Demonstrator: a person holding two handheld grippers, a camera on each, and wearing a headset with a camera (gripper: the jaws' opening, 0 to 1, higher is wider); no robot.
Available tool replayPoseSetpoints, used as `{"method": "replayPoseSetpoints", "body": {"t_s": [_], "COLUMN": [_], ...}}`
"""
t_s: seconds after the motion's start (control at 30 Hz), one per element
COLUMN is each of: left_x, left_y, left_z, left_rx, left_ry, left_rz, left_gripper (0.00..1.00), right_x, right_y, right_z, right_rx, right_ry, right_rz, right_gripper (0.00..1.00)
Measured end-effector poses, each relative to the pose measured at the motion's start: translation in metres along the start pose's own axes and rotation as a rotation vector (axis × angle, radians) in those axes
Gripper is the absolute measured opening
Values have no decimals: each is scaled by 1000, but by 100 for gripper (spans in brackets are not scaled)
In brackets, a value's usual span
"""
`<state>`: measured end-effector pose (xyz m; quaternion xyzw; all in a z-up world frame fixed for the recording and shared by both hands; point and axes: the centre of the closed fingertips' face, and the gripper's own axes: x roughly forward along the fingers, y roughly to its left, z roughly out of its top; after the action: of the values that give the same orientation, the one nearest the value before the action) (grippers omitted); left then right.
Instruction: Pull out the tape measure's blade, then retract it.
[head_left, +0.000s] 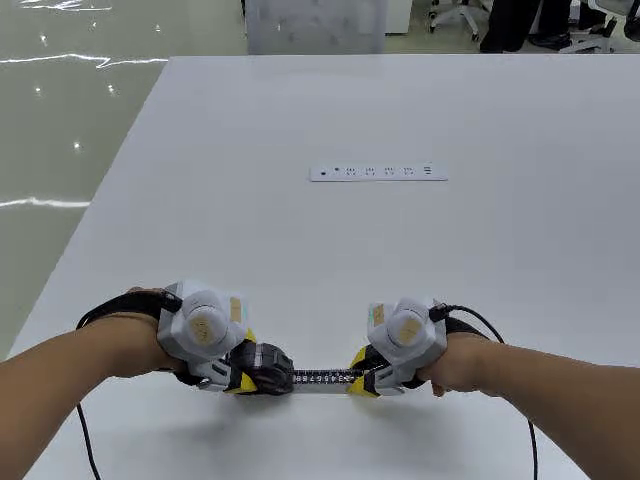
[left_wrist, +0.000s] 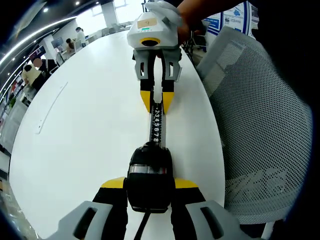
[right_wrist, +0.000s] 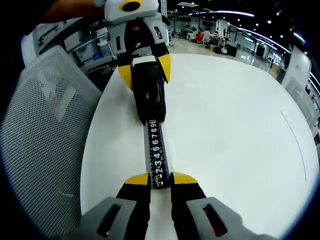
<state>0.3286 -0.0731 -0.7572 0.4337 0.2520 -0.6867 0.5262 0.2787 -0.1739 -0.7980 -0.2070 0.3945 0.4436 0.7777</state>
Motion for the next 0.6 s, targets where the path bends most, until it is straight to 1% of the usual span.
{"method": "replayPoseSetpoints", "body": {"t_s": [0.6], "left_x": [0], "left_y": [0], "left_z": [0], "left_rx": [-7], "left_ry": [1], "left_rz": [4], "left_gripper": [29], "right_x": [-8], "right_y": [-1], "right_z": [-12], "right_rx": [12], "right_ry": [13], "right_rz": [-4], "right_gripper": [13]}}
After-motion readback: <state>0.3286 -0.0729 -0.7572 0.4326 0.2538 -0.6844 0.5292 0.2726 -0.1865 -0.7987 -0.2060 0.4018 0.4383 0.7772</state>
